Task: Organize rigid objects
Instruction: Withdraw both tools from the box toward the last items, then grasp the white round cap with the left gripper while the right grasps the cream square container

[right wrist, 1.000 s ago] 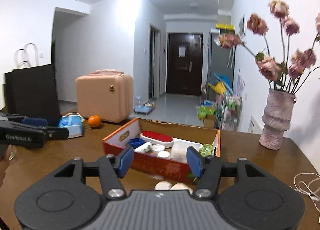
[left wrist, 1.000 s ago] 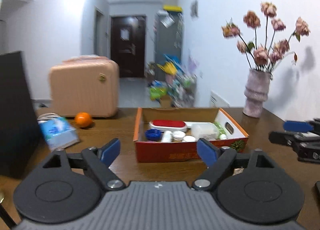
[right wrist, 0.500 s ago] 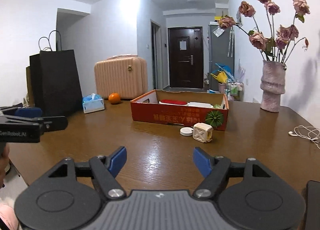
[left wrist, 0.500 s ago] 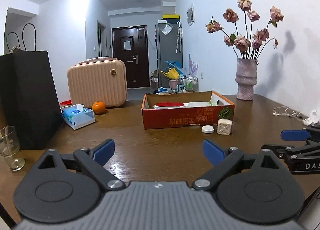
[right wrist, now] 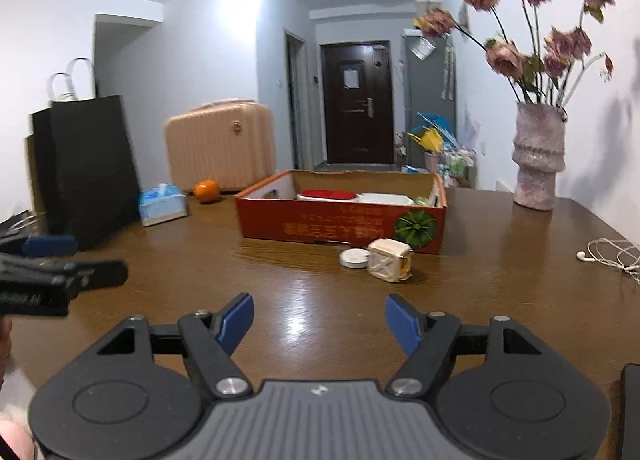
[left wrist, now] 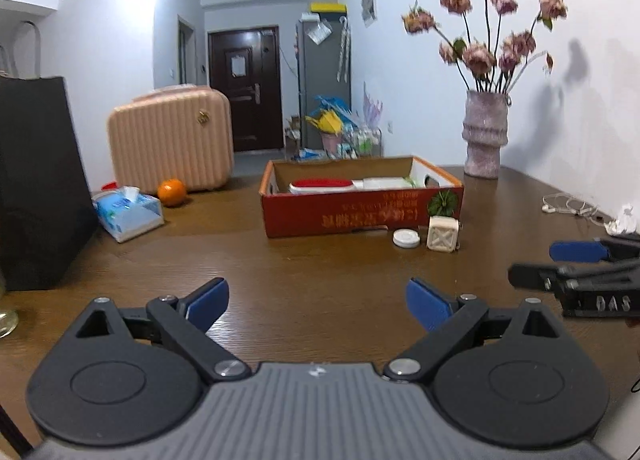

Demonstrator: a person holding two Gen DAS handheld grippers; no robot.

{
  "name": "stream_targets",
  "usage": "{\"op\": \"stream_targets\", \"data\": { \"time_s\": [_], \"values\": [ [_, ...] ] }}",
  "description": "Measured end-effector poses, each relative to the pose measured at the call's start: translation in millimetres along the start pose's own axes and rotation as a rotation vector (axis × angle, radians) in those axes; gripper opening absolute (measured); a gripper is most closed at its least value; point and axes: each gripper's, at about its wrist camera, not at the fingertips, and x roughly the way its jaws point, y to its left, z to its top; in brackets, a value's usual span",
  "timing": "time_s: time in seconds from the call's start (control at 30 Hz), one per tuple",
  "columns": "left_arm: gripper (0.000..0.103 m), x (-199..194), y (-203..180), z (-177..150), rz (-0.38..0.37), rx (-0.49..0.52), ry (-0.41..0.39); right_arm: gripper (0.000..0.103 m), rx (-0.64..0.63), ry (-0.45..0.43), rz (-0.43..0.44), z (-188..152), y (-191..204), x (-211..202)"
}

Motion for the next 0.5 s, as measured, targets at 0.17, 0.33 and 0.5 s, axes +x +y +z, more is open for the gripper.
{"op": "stream_targets", "data": {
  "time_s": [0.17, 0.33, 0.5],
  "values": [
    [0.097, 48, -11, 6, -0.039, 0.047, 0.051, 0.071, 0.032, 0.046, -0.053, 22, -25, 49],
    [0.096, 106, -31, 18, -0.102, 0.144, 0.093, 0.071, 0.039, 0.096, -0.079, 43, -49, 116],
    [0.084, 173, -40, 34, -0.219, 0.135, 0.18, 0.067, 0.039, 0.158, -0.071, 52, -64, 174]
  ]
}}
